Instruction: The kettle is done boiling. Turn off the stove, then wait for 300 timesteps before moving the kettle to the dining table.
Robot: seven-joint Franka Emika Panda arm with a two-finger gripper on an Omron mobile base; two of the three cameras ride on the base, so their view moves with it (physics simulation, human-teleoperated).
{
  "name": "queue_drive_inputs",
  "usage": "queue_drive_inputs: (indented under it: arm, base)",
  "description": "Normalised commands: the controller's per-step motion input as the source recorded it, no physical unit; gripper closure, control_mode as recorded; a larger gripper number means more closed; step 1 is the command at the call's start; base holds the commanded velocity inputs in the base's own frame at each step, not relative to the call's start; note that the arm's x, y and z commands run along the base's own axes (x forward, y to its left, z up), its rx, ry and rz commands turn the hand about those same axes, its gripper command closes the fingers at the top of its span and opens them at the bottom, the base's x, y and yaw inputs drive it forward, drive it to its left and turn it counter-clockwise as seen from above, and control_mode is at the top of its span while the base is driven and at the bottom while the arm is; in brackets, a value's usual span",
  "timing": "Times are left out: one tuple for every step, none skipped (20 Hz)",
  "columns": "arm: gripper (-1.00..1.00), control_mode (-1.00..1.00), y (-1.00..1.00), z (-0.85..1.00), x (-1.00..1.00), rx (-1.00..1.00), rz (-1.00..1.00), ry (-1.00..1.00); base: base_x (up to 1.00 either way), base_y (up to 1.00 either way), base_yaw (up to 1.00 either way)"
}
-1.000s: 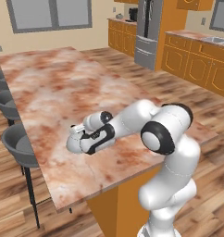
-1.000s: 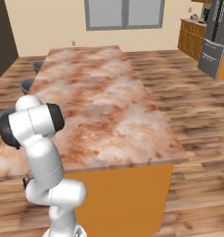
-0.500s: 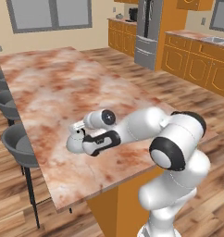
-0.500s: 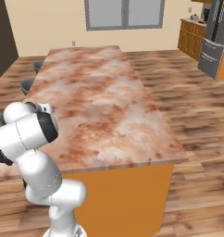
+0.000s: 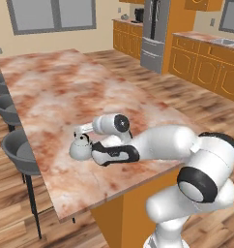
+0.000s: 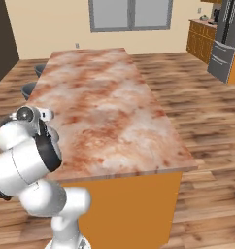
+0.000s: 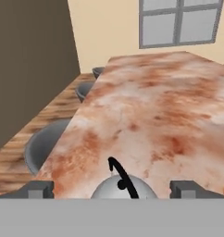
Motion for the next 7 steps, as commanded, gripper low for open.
queue_drive_inputs:
  arm:
    - [-1.00, -1.00, -0.34, 0.51, -0.28, 0.06, 0.00, 0.00]
    - [-1.00, -1.00, -0.33, 0.50, -0.31, 0.05, 0.00, 0.00]
    - [-1.00, -1.00, -0.33, 0.51, -0.31, 0.07, 0.00, 0.00]
    - [-1.00, -1.00, -0.41, 0.47, -0.35, 0.08, 0.00, 0.00]
    - [-1.00, -1.00, -0.40, 0.49, -0.32, 0.08, 0.00, 0.00]
    - [-1.00, -1.00, -0.32, 0.44, -0.31, 0.06, 0.00, 0.00]
    - [-1.00, -1.00, -0.30, 0.48, -0.35, 0.06, 0.00, 0.00]
  base:
    - [0.00, 0.00, 0.00]
    - [0.00, 0.00, 0.00]
    - [0.00, 0.00, 0.00]
    - [0.00, 0.00, 0.00]
    - [0.00, 0.00, 0.00]
    - [0.00, 0.00, 0.00]
    - [0.00, 0.00, 0.00]
